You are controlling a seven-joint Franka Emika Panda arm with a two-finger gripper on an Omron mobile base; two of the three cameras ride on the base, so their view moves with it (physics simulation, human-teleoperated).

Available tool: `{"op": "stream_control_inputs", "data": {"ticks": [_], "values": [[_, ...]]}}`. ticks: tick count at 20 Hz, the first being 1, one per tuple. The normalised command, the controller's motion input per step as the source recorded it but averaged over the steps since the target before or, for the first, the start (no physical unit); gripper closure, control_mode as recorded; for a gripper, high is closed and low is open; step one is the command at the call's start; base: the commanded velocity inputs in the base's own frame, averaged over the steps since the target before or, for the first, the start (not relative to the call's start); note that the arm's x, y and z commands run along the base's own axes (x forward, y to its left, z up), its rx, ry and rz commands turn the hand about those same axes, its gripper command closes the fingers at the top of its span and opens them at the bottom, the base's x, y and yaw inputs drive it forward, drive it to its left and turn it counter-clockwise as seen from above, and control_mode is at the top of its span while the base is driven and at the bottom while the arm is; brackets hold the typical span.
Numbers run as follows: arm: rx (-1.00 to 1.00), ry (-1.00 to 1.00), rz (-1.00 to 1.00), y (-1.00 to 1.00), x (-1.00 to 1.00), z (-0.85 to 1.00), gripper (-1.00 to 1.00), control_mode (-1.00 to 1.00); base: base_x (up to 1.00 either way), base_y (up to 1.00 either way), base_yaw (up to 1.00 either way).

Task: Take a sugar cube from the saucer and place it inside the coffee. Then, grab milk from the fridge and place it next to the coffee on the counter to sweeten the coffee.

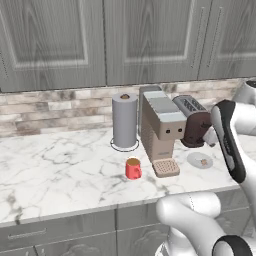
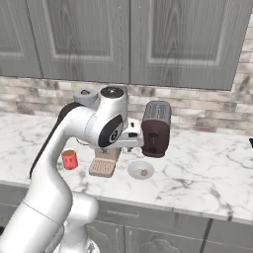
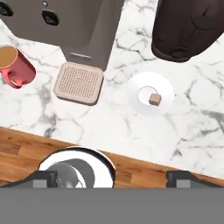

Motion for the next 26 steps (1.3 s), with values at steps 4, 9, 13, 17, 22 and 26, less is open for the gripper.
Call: {"op": "stream_control_inputs", "data": {"ticks": [4,9,13,17,22,26], "values": [[0.03,0.0,0.39,-0.78,0.64,-0.42,-1.0,-1.0,0.0,0.0,0.0],[0.02,0.0,0.39,-0.35,0.32,-0.38,-1.0,-1.0,0.0,0.0,0.0],[-0.01,0.11,0.04,0.16,0.38,-0.15,-1.0,-1.0,0.0,0.0,0.0],[-0.01,0.24,0.0,0.05,0.15,-0.2,-1.0,-1.0,0.0,0.0,0.0],[-0.02,0.13,0.0,0.0,0.02,-0.54,-1.0,-1.0,0.0,0.0,0.0],[0.0,0.0,0.0,0.0,0.03,-0.36,-1.0,-1.0,0.0,0.0,0.0]]}}
